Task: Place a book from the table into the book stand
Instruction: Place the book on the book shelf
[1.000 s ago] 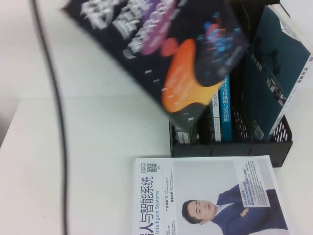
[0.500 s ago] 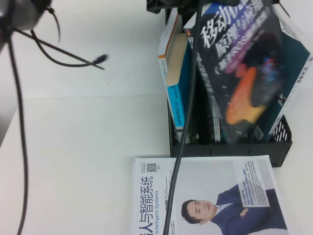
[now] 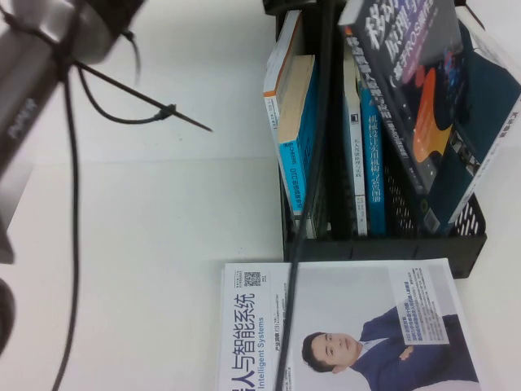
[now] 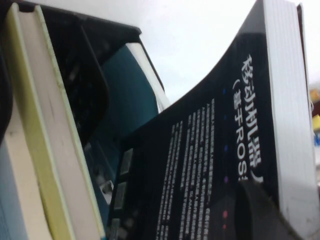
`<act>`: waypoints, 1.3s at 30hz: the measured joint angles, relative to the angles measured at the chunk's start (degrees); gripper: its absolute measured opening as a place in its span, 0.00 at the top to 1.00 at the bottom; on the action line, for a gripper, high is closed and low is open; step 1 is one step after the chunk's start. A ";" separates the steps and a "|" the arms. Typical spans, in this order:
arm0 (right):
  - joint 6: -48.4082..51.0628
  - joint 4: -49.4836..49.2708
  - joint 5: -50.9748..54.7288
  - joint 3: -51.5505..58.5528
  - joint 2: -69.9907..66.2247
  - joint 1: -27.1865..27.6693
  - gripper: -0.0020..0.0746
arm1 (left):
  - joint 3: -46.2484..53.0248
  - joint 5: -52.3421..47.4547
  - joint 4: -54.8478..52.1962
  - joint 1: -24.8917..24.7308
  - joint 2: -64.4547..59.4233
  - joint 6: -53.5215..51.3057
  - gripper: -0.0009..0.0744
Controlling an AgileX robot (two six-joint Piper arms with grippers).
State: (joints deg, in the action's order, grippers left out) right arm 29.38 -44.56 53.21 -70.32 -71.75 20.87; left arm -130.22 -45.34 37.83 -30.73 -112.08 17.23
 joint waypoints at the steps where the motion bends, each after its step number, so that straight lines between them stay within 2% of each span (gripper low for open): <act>1: 0.00 -0.04 0.64 0.00 -0.30 0.00 0.96 | 0.00 0.71 -1.23 -0.54 -0.15 1.16 0.84; 13: 0.33 -2.54 2.99 0.58 -1.75 0.00 0.96 | 0.00 11.95 -10.06 -6.70 -4.09 11.06 0.84; 27: 0.43 -3.28 3.11 0.58 -1.79 0.00 0.96 | 0.00 13.36 -25.82 -7.98 -8.22 27.08 0.84; 39: 1.55 -4.63 4.27 0.58 -1.79 0.00 0.96 | -0.31 17.18 -32.60 -11.31 -13.22 30.21 0.84</act>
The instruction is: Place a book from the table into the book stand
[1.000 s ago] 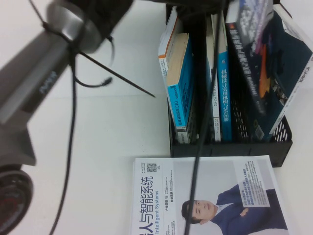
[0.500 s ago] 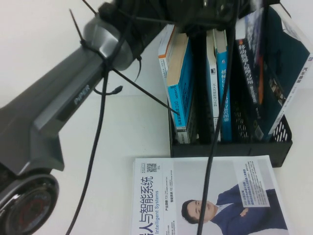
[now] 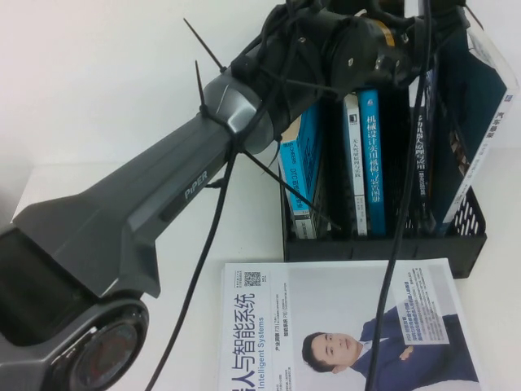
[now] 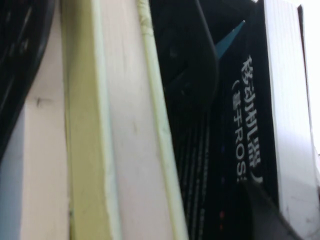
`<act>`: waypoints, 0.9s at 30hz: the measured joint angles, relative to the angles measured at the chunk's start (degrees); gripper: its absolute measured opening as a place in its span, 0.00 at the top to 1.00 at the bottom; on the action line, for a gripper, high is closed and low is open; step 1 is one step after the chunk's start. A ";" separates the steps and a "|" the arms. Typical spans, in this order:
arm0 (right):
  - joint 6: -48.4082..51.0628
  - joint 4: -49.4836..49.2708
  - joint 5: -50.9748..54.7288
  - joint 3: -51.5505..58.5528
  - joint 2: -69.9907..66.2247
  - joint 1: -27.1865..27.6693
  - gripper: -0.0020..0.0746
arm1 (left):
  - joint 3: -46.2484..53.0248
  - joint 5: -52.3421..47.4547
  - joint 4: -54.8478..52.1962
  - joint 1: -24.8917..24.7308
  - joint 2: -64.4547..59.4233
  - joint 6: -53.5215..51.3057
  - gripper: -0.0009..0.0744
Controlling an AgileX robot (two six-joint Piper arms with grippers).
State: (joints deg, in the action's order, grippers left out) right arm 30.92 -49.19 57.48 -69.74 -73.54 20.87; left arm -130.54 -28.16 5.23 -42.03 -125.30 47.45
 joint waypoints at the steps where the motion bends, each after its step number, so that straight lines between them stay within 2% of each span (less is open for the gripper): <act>1: 0.03 0.00 0.36 0.00 0.00 0.00 0.96 | -0.04 0.00 0.00 0.00 -0.14 0.01 0.84; 4: 0.37 0.00 0.88 0.00 0.00 0.00 0.96 | -0.19 0.00 0.00 0.00 -0.35 -1.87 0.82; 5: 0.37 0.00 1.00 0.00 0.00 -0.11 0.96 | -0.23 0.15 0.28 -0.11 -0.35 -2.92 0.77; 10: 1.31 -0.13 1.00 0.60 0.00 -2.01 0.96 | -0.70 2.76 3.31 -0.33 -0.35 -5.81 0.40; 17: 4.98 -0.36 -0.24 5.03 0.00 -4.71 0.96 | -0.70 1.43 6.95 0.29 0.03 -12.29 0.40; 19: 5.86 -0.36 -1.22 6.43 0.00 -5.48 0.96 | -0.70 -0.66 7.90 0.94 0.40 -14.73 0.43; 20: 6.11 -0.36 -1.45 6.93 0.00 -5.79 0.96 | -0.70 -1.52 8.03 1.40 0.87 -16.19 0.48; 24: 6.99 -0.47 -2.29 7.70 0.00 -6.88 0.96 | -0.58 -5.32 7.50 4.37 4.45 -20.93 0.83; 27: 7.82 -0.46 -3.58 7.96 0.13 -7.35 0.96 | -0.58 -8.87 4.74 6.84 8.32 -23.85 0.94</act>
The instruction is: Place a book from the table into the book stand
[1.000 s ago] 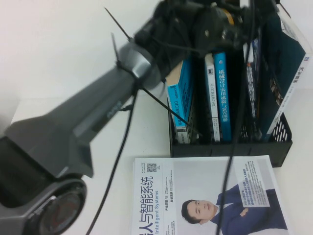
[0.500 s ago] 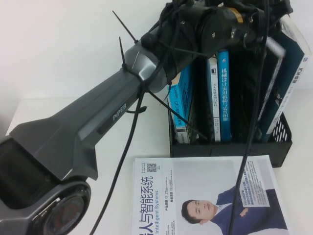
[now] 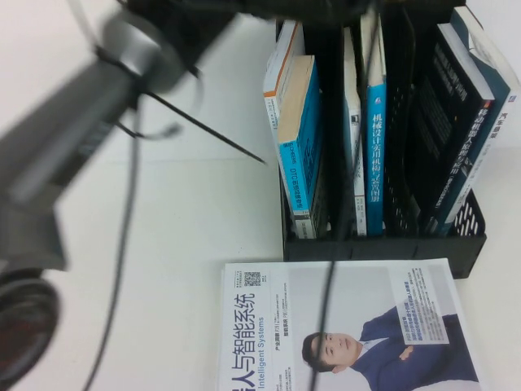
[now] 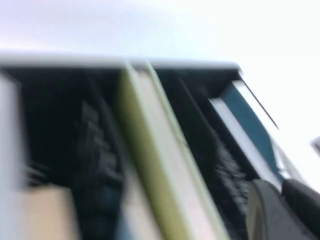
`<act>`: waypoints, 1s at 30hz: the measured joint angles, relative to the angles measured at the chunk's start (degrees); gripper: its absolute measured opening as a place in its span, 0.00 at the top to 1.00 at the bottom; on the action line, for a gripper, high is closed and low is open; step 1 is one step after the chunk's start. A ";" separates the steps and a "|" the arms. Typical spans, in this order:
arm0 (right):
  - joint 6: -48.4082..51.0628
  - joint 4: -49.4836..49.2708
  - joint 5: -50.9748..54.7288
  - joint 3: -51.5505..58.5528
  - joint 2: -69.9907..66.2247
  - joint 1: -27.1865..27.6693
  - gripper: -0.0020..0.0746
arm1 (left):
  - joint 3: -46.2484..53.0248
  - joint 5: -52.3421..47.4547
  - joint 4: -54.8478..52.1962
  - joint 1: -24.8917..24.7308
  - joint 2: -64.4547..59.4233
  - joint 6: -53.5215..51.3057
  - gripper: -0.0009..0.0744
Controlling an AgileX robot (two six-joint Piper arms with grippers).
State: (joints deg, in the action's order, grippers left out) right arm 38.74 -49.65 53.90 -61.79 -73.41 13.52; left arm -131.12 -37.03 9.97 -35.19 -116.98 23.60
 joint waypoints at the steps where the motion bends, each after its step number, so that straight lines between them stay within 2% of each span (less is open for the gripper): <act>1: 0.27 0.42 -0.73 -0.02 0.58 -0.13 0.96 | 0.00 -1.58 -2.34 0.44 1.18 -0.53 0.95; 8: 2.40 5.44 -12.80 5.11 12.60 -0.56 0.96 | -0.10 -15.36 -26.61 0.46 10.30 -2.18 0.99; 12: 6.47 4.96 -17.31 12.49 18.75 -2.38 0.96 | 1.06 -18.12 -29.12 -0.73 15.35 -4.96 0.99; 16: 13.31 3.94 -21.11 20.05 22.62 -9.14 0.96 | 7.65 -17.45 -28.26 -2.86 22.59 -7.31 0.99; 19: 16.22 3.42 -23.78 24.29 26.27 -14.77 0.96 | 16.59 -14.73 -28.02 -5.11 28.80 -7.40 0.99; 22: 17.40 3.42 -26.51 27.73 30.95 -18.63 0.96 | 30.04 -8.51 -28.02 -6.96 35.48 -6.65 0.99; 30: 15.43 3.76 -29.05 36.05 43.61 -19.51 0.96 | 67.42 19.73 -28.24 -8.00 53.54 2.63 0.99</act>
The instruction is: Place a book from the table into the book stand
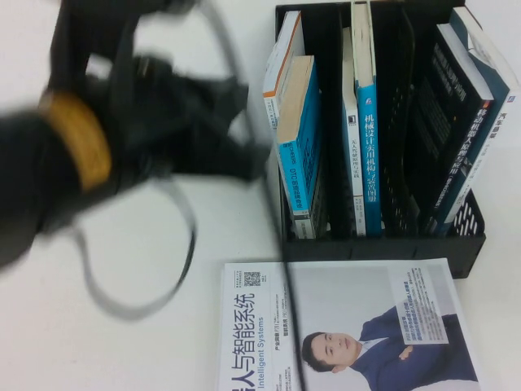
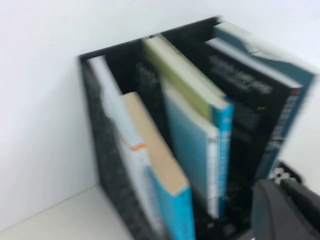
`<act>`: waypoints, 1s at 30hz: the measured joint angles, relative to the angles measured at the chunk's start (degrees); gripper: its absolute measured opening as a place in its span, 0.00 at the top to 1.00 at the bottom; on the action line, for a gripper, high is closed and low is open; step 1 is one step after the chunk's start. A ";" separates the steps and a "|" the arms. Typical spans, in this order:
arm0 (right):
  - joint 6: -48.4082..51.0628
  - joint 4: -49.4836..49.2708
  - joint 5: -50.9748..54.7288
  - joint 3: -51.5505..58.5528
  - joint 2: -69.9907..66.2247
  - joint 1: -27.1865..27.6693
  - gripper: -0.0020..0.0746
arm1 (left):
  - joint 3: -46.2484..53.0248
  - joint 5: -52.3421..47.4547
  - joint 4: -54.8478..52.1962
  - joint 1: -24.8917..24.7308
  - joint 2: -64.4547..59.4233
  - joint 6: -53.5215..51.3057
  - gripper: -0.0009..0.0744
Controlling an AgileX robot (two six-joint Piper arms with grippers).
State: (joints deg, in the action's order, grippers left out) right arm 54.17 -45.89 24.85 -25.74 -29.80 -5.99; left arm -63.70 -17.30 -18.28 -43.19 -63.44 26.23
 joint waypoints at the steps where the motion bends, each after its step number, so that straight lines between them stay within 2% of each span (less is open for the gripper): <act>1: -0.78 0.11 -0.10 1.38 1.45 0.00 0.96 | 3.71 4.07 0.00 0.00 1.26 0.15 0.99; 6: -3.23 0.35 -2.78 8.10 6.36 0.00 0.96 | 15.19 20.00 -1.89 0.00 5.24 0.14 0.99; 9: -3.98 0.35 -5.90 12.17 6.65 0.00 0.96 | 17.40 24.32 -3.42 -0.09 5.44 -0.57 0.99; 30: -6.12 -4.49 -7.99 15.44 6.82 -1.08 0.96 | 19.11 24.52 -4.19 -0.09 2.35 -0.70 0.99</act>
State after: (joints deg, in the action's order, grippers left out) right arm 48.05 -50.39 16.86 -10.30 -22.98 -7.07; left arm -44.59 7.22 -22.46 -43.28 -61.10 25.53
